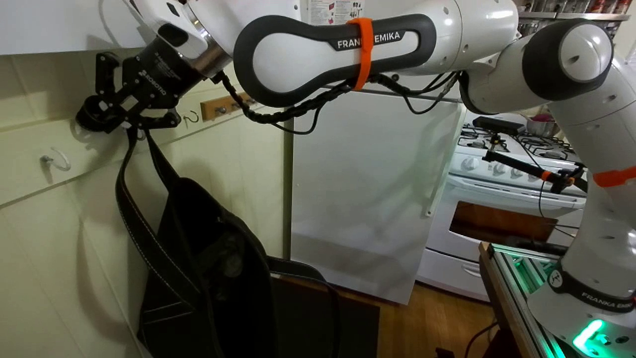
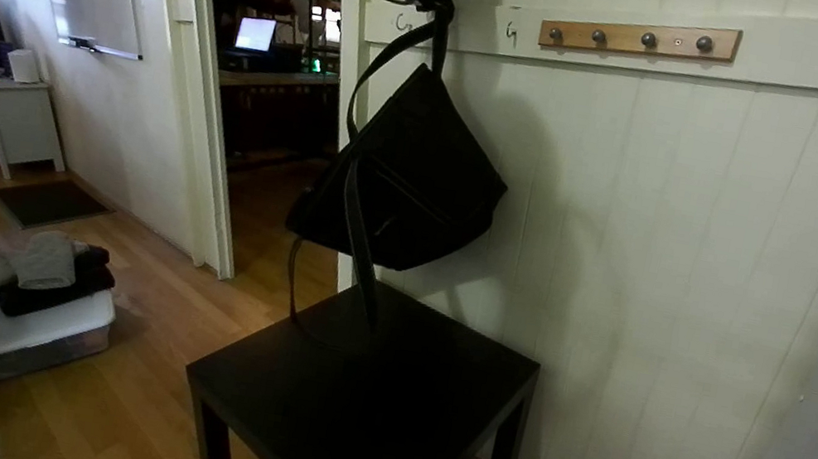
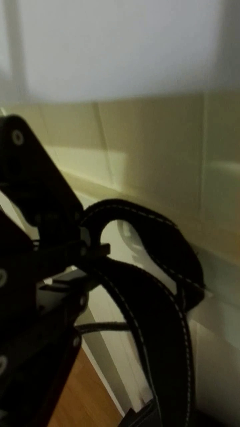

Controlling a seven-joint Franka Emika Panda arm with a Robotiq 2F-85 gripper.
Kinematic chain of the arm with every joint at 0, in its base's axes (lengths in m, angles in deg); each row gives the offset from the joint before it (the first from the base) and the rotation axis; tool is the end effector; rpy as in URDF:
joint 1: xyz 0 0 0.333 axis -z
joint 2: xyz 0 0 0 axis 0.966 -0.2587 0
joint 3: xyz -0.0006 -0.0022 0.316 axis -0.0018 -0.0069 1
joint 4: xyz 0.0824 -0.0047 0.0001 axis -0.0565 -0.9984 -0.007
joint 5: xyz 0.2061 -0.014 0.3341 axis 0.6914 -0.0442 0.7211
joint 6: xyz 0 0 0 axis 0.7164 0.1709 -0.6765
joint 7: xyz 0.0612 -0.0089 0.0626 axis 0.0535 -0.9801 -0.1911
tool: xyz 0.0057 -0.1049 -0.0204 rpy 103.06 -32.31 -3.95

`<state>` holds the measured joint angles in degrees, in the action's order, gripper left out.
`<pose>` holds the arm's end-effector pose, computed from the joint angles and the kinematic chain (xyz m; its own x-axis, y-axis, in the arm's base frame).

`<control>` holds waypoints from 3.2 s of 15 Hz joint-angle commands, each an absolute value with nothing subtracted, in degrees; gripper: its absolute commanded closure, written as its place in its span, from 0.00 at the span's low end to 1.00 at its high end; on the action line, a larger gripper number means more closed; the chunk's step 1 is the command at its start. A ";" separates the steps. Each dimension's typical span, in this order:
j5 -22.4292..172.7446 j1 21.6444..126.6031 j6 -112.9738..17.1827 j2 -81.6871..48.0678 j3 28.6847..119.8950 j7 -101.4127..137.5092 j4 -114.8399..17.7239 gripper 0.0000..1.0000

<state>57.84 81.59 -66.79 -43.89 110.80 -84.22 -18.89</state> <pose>0.7730 0.1871 0.5242 -0.4505 0.8897 -0.0742 0.5132 0.3260 0.7940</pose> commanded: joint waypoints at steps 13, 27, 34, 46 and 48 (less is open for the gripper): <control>53.68 74.80 -66.67 -38.36 98.53 -57.79 -21.58 0.96; 58.29 70.58 -55.15 -31.16 92.71 -47.29 -27.86 0.40; 57.26 71.72 -55.23 -30.02 94.04 -46.62 -28.43 0.00; 61.21 72.38 -57.33 -31.52 91.25 -48.05 -28.14 0.00; 61.21 72.33 -57.33 -31.43 91.30 -47.88 -28.21 0.00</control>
<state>58.97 74.46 -57.28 -31.65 94.15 -46.82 -28.42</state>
